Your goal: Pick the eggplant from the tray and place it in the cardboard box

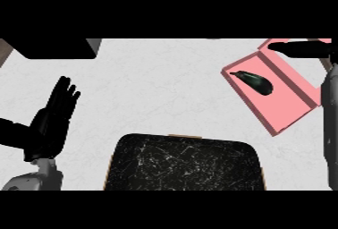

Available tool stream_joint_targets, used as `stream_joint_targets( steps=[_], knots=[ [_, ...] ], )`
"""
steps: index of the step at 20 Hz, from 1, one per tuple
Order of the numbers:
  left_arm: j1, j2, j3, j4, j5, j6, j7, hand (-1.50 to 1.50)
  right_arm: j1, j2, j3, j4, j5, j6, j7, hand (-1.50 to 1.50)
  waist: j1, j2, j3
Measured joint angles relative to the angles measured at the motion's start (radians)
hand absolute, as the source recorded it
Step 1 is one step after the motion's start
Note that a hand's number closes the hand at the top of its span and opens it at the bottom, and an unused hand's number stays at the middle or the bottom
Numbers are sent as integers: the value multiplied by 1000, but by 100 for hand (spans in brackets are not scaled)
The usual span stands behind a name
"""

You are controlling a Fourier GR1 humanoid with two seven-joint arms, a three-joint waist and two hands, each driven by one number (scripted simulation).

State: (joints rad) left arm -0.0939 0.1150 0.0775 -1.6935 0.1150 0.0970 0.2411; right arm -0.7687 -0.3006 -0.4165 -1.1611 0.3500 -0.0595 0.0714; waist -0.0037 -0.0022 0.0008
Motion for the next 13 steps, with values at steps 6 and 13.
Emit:
stream_joint_targets(
  steps=[6,13],
  knots=[
    [1,7,9,-1,6,-13,-2,0,67,-46,-92,-5,-136,30,-69,-150,4,2,0],
    [-29,-1,10,27,-2,-10,-4,0,150,-117,-149,23,-250,69,-161,-150,4,2,0]
  ],
)
